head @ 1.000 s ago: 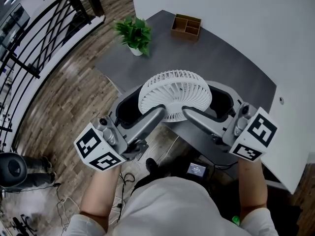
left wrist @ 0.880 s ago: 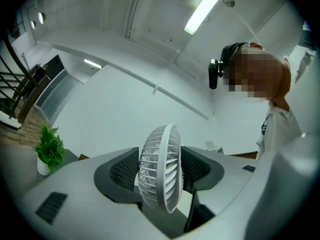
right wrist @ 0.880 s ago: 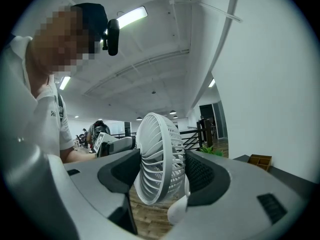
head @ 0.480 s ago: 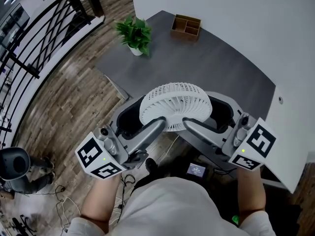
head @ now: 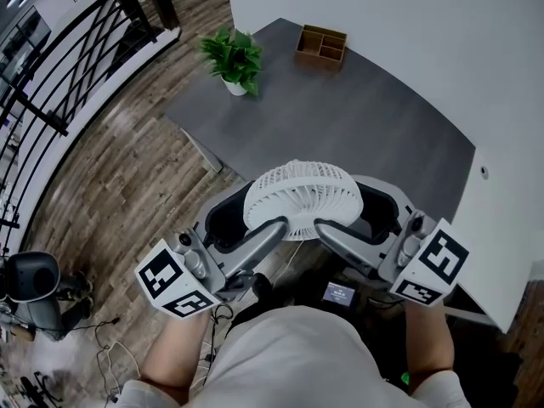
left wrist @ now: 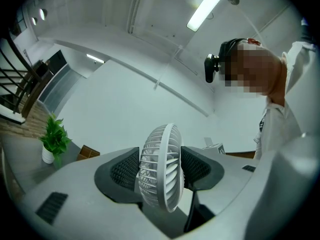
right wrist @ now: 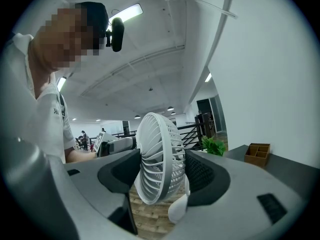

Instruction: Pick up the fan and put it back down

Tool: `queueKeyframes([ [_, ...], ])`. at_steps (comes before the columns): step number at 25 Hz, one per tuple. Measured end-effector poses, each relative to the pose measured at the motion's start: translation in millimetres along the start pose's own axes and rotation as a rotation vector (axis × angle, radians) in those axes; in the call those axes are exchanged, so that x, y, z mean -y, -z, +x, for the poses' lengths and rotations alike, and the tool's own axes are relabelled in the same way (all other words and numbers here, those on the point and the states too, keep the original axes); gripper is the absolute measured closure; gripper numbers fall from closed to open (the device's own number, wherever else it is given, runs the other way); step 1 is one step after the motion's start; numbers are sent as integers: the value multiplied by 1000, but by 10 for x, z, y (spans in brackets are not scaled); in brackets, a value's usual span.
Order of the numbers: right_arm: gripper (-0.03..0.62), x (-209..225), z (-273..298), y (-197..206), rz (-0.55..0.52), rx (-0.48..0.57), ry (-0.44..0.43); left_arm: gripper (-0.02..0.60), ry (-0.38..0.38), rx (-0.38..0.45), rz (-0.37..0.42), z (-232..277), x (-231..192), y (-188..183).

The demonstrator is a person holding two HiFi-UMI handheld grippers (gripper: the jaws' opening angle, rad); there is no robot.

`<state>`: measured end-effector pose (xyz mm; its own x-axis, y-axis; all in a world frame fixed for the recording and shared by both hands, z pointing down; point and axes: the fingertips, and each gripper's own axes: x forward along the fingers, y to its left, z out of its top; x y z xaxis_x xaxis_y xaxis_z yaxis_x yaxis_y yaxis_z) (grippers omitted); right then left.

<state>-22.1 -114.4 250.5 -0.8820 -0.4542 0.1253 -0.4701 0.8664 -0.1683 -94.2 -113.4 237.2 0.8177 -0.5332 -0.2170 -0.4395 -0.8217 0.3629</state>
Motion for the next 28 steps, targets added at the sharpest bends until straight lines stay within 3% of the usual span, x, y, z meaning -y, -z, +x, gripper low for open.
queueKeyframes([
  [3, 312, -240, -57, 85, -2, -2, 7, 304, 4, 5, -8, -190, 159, 63],
  [12, 312, -411, -64, 226, 25, -22, 2, 304, -12, -8, -42, -372, 230, 194],
  [28, 312, -315, 18, 515, 89, -89, -25, 304, -70, -35, -107, -415, 74, 426],
])
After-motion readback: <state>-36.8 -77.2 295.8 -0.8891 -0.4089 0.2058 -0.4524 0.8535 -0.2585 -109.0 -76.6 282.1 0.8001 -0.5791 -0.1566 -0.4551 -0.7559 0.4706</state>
